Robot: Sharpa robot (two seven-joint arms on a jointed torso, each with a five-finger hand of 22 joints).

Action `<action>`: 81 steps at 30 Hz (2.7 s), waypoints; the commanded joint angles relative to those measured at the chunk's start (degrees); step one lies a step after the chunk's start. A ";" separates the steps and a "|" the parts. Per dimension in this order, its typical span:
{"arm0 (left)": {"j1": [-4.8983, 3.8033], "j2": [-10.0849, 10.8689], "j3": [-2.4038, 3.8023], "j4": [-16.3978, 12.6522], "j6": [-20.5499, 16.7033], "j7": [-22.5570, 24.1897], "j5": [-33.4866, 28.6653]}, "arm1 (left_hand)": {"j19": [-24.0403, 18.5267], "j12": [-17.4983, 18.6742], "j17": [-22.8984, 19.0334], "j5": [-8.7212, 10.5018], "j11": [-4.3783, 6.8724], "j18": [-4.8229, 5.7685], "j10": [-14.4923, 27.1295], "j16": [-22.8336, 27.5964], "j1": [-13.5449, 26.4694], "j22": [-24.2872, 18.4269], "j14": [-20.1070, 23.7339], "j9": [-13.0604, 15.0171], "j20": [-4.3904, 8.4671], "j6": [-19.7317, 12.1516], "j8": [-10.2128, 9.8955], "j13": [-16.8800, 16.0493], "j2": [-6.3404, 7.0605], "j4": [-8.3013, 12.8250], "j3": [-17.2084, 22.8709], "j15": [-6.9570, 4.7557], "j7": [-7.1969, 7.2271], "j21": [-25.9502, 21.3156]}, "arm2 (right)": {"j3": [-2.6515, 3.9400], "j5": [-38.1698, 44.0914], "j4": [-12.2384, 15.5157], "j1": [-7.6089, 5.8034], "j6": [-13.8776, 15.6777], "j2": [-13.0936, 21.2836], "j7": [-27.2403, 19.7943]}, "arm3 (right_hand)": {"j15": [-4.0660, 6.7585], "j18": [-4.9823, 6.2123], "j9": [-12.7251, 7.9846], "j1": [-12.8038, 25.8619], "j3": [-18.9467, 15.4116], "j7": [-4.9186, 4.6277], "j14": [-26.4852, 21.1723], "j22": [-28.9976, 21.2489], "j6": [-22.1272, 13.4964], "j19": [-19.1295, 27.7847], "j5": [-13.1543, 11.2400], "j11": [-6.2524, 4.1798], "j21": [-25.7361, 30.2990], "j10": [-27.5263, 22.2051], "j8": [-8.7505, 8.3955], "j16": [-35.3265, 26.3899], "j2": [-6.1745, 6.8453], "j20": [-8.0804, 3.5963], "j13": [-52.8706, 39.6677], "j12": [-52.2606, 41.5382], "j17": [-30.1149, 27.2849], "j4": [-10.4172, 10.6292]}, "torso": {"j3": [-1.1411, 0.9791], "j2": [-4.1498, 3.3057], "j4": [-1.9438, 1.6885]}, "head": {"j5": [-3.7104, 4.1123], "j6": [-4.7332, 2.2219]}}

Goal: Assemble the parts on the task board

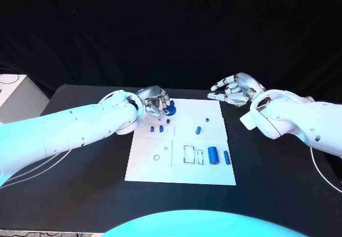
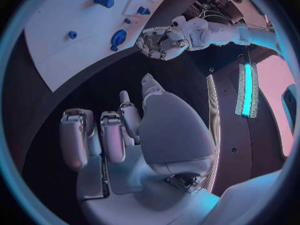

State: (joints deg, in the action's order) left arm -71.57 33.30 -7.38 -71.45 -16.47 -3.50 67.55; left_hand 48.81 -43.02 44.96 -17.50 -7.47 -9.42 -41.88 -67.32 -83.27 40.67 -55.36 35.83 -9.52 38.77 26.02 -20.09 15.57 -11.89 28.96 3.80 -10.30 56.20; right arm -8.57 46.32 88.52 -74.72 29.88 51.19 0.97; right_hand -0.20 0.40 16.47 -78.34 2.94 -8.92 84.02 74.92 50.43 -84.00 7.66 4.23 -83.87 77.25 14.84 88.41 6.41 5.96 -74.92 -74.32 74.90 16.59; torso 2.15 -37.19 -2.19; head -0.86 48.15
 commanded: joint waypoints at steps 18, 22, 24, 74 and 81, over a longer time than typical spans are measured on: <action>0.23 -3.42 -0.89 3.46 10.83 1.04 12.67 | -0.38 3.64 -0.81 0.02 -0.25 -1.07 -1.15 -5.16 -0.06 1.43 -2.10 -7.13 -0.58 3.67 -2.06 5.38 0.66 -1.45 -5.06 0.34 0.97 1.57 | 0.00 0.09 -0.07 0.04 -0.38 -0.26 -1.10 | 0.31 1.50 0.08 -0.10 -0.33 0.03 4.57 10.19 -0.55 -2.61 -0.15 -0.12 1.83 -4.96 0.79 -0.98 -0.28 -0.17 3.83 6.96 10.61 -0.12 | -0.07 0.06 -0.03 | 0.59 -0.30; 0.24 -3.81 -0.92 3.69 12.25 0.51 12.87 | -0.39 3.75 -0.93 0.05 -0.22 -1.06 -1.52 -5.68 -0.07 1.56 -2.15 -7.66 -0.61 4.28 -2.16 5.69 0.56 -1.76 -5.54 0.34 0.97 1.72 | 0.00 0.09 -0.06 0.04 -0.36 -0.30 -1.11 | 0.32 1.50 0.08 -0.11 -0.34 0.04 4.57 10.19 -0.56 -2.61 -0.15 -0.12 1.83 -5.11 0.80 -0.99 -0.28 -0.17 4.02 7.18 10.60 -0.12 | -0.04 0.07 -0.02 | 0.63 -0.29; 0.25 -4.01 -0.95 3.91 12.46 0.34 12.94 | -0.40 3.77 -0.89 0.06 -0.20 -1.07 -1.63 -5.82 -0.11 1.59 -2.22 -7.79 -0.62 4.41 -2.19 5.76 0.54 -1.81 -5.62 0.33 0.95 1.75 | 0.00 0.09 -0.05 0.04 -0.34 -0.31 -1.11 | 0.32 1.52 0.08 -0.12 -0.34 0.04 4.54 10.14 -0.57 -2.57 -0.15 -0.13 1.93 -5.21 0.81 -1.04 -0.28 -0.18 4.19 7.35 10.51 -0.12 | -0.03 0.06 -0.03 | 0.65 -0.28; 1.39 -7.52 -1.02 8.53 14.55 -1.22 13.15 | -0.46 5.79 0.30 0.08 0.64 -1.14 -6.49 -10.53 -3.89 3.96 -5.15 -12.13 0.06 9.36 -4.01 8.85 -1.33 -0.43 -0.97 -0.43 1.48 4.68 | 0.00 0.09 0.31 0.04 -0.57 -0.27 -1.04 | 0.35 1.54 0.10 -0.16 -0.34 0.06 4.50 10.08 -0.62 -2.54 -0.15 -0.16 2.04 -5.51 0.95 -1.13 -0.38 -0.21 4.96 8.10 10.40 -0.10 | -0.08 0.04 0.01 | 1.49 0.47; 1.54 -7.69 -1.03 8.83 13.85 -1.40 13.22 | -0.16 6.16 3.40 0.27 1.70 -1.16 -9.23 -12.61 -4.52 4.99 -8.26 -12.32 0.69 11.69 -3.87 9.28 -2.27 0.70 0.03 -1.32 1.81 5.97 | 0.01 0.09 0.37 0.04 -0.55 -0.24 -1.02 | 0.35 1.54 0.10 -0.16 -0.34 0.06 4.50 10.08 -0.62 -2.54 -0.15 -0.16 2.04 -5.51 0.95 -1.13 -0.38 -0.21 4.96 8.10 10.40 -0.10 | -0.08 0.09 -0.02 | 1.59 0.48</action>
State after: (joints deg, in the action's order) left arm -70.46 25.78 -8.18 -62.61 -3.45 -4.85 80.53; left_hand 48.90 -37.01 48.39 -17.50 -5.79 -10.22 -51.10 -79.91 -87.47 45.80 -63.66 23.56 -9.02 50.44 22.26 -10.73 13.33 -11.03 28.90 2.49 -8.48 62.23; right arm -8.58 46.24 88.78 -74.71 29.90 50.94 0.62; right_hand -0.20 1.27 16.49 -78.34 2.94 -8.81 84.03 74.93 50.32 -84.00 7.66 4.18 -81.89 72.03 15.50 87.53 6.41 5.96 -70.01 -66.42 74.94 16.59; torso 2.08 -37.13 -2.21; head 0.70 48.60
